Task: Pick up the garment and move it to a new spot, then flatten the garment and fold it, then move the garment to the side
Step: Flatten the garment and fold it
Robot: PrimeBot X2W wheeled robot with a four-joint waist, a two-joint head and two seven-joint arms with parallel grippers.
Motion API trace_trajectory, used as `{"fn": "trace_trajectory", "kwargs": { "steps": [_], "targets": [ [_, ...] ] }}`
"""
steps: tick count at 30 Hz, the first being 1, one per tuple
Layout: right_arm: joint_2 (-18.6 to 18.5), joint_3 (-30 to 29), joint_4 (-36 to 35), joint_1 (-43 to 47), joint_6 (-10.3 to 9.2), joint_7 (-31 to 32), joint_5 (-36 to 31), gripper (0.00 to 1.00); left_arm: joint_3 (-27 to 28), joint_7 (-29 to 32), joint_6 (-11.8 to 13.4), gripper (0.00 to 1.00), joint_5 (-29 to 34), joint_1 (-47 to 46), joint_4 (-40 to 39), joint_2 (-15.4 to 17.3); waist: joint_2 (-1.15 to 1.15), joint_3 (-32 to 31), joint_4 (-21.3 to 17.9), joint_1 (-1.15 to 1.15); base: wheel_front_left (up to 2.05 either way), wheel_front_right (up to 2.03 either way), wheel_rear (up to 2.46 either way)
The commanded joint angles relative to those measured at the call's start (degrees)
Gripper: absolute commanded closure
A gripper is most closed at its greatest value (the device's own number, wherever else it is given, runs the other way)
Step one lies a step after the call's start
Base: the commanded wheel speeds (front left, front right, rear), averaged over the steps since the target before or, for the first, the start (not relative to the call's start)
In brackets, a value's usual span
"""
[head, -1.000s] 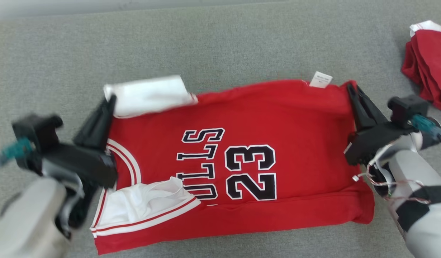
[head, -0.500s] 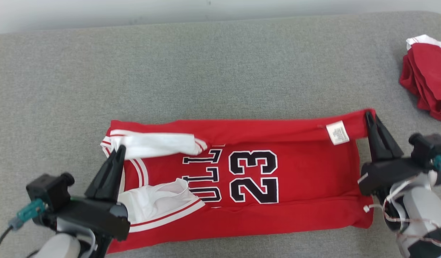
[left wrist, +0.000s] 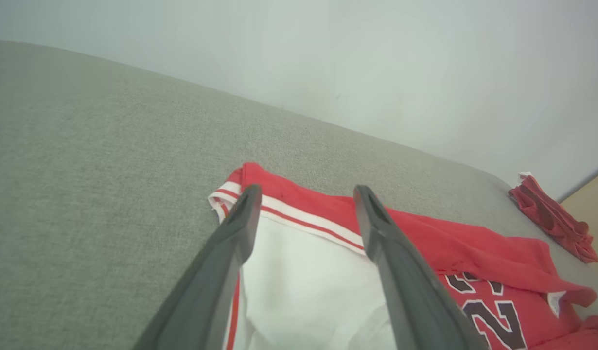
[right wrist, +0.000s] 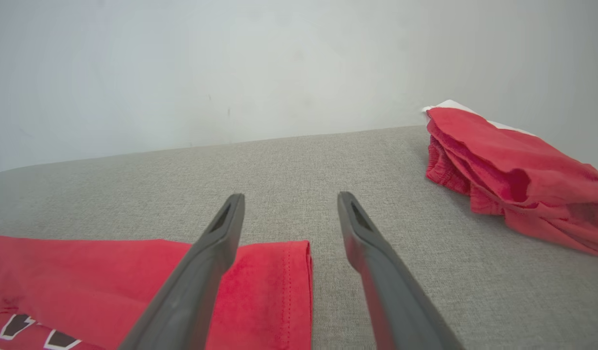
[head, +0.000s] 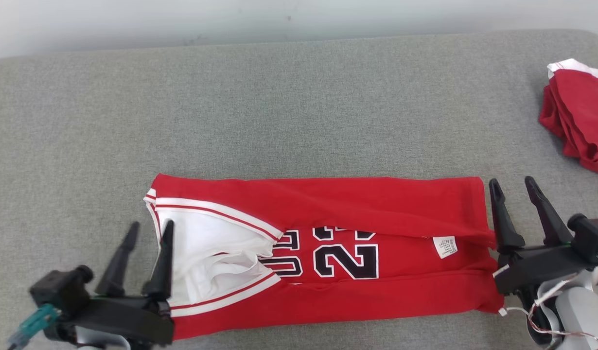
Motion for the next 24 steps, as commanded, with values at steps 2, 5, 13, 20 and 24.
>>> {"fn": "trace_trajectory", "kwargs": {
  "steps": [2, 5, 13, 20, 24],
  "targets": [
    [0.0, -0.8, -0.2, 1.8, -0.17, -0.1, 0.6, 0.00, 3.6, -0.1, 0.0, 0.00, 2.9, 1.4, -1.5, -1.7, 0.00, -0.2, 0.1, 0.00, 0.00, 0.00, 0.00],
    [0.2, -1.4, 0.8, 2.5, -0.17, 0.8, 0.6, 0.00, 9.2, -0.1, -0.2, 0.00, 8.4, 2.5, -4.2, -4.5, 0.00, -0.4, 0.5, 0.00, 0.00, 0.00, 0.00],
    [2.6, -1.9, 4.9, 3.6, -0.17, 2.3, 1.1, 0.00, 20.6, 0.0, -2.4, 0.00, 23.0, 6.3, -9.4, -12.7, 0.00, -0.9, 1.5, 0.00, 0.00, 0.00, 0.00],
    [4.7, -1.7, 10.6, 3.0, -0.17, 2.3, 1.4, 0.00, 24.6, 0.0, -5.3, 0.00, 30.4, 7.7, -8.5, -15.5, 0.00, -1.0, 2.1, 0.00, 0.00, 0.00, 0.00],
    [5.8, -0.6, 13.7, 2.6, -0.17, 2.2, 1.8, 0.51, 26.0, 0.0, -6.0, 0.00, 32.0, 7.8, -8.0, -16.3, 0.00, -1.0, 2.4, 0.00, 0.00, 0.00, 0.00]
  ]
}}
